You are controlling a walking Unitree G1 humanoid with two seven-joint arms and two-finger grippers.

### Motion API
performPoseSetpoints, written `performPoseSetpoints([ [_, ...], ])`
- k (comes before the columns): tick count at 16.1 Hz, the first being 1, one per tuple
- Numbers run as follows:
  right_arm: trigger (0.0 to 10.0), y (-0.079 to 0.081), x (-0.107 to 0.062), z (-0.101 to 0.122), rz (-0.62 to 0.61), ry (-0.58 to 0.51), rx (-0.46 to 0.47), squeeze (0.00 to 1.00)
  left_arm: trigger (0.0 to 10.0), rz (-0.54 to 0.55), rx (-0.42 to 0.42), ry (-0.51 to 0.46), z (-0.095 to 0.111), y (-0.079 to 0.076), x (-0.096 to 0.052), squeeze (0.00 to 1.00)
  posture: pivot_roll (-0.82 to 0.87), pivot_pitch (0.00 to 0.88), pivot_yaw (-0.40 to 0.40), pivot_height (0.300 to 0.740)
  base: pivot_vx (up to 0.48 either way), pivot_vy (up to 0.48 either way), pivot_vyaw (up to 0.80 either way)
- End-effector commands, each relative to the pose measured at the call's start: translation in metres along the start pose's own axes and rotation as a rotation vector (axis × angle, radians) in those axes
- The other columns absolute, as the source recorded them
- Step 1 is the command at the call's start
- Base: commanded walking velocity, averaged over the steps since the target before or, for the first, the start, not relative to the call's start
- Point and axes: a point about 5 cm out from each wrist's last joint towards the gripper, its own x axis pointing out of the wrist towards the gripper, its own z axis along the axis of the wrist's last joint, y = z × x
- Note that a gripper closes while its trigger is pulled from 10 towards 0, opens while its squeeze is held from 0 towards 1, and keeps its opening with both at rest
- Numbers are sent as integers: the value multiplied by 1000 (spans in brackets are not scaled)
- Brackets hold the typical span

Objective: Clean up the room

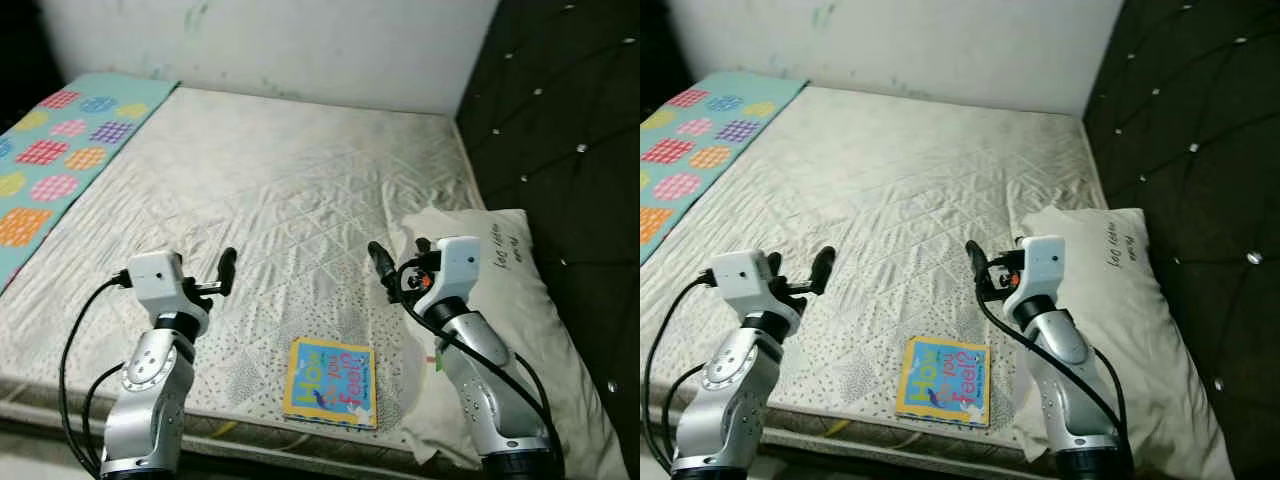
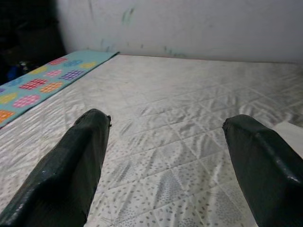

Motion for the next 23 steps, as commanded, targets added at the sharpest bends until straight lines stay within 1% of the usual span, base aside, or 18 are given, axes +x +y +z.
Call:
performPoseSetpoints([
  [1, 10000, 2, 0, 2, 2, -5, -2, 0, 10000, 5, -1, 2, 1, 2, 0, 0, -90, 0, -23, 740, 0, 307, -800],
  [2, 10000, 2, 0, 2, 1, -4, -3, 0, 10000, 5, 0, 2, 1, 2, 0, 0, -90, 0, -23, 740, 0, 315, -475],
  [14, 10000, 3, -3, 1, 6, -1, -8, 0, 10000, 4, -12, 5, 0, 1, -1, 0, -97, 0, -26, 740, 0, 318, 0],
  [17, 10000, 3, -3, 1, 4, 8, 17, 0, 10000, 5, -18, 6, 0, 0, -1, 0, -98, 0, -28, 740, 0, 317, 0],
  [21, 10000, 3, -2, 2, 6, 6, 5, 0, 10000, 6, -22, 8, 0, 0, -1, 0, -100, 0, -26, 740, 0, 338, -625],
  [23, 10000, 2, -2, 2, 3, 6, 3, 0, 10000, 5, -23, 8, 0, 0, -1, 0, -100, 0, -26, 740, 0, 352, 0],
])
